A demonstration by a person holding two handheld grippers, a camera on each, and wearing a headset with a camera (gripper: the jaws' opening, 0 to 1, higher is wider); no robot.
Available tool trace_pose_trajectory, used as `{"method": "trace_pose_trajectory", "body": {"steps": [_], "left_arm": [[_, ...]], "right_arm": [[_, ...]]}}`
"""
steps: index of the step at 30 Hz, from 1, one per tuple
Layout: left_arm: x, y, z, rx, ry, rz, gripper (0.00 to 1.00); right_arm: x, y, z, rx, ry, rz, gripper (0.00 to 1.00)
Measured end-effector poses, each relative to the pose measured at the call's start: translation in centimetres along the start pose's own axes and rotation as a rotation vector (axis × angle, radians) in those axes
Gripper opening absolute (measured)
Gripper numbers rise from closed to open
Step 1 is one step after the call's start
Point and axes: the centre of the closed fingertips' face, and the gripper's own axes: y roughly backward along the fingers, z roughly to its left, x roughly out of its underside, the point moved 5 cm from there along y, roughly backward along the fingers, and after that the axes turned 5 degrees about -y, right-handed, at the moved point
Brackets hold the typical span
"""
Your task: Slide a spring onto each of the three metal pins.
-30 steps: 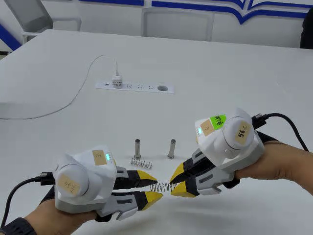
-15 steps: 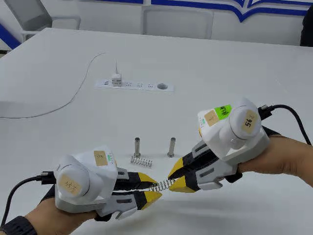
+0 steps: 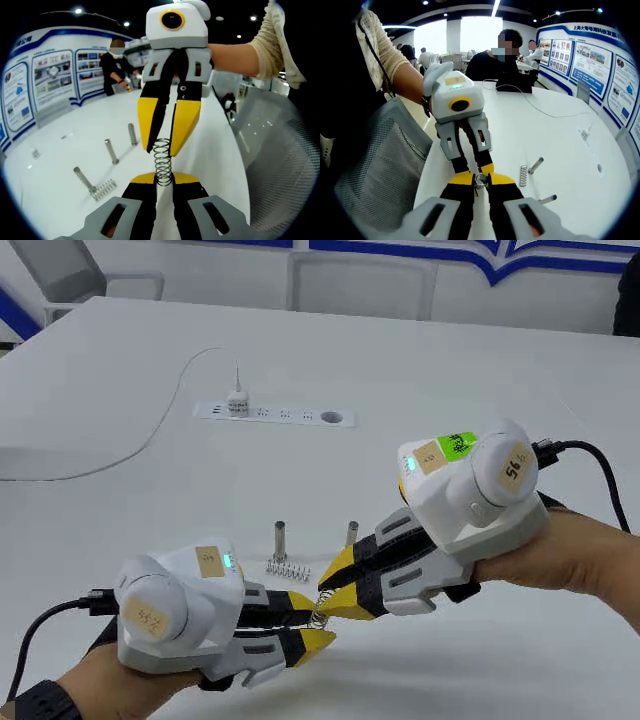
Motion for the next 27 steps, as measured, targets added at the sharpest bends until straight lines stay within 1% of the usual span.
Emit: {"method": "trace_pose_trajectory", "body": {"steps": [4,9,15,18,27], "left_arm": [[-0.20,-0.01,0.12,-0.005,-0.002,-0.003,0.11],[-0.38,-0.06,0.21,-0.005,0.018,-0.018,0.11],[-0.42,-0.07,0.22,-0.007,0.022,-0.020,0.11],[-0.41,-0.03,0.29,-0.007,0.035,-0.023,0.11],[-0.36,-0.01,0.31,-0.004,0.044,-0.024,0.11]], "right_arm": [[-0.36,-0.18,0.03,0.003,0.003,-0.015,0.11],[-0.60,-0.23,0.01,0.009,-0.005,-0.029,0.12],[-0.58,-0.27,-0.11,0.013,-0.010,-0.035,0.12],[-0.59,-0.32,-0.12,0.015,-0.014,-0.037,0.12],[-0.36,-0.47,-0.11,0.019,-0.016,-0.027,0.12]]}}
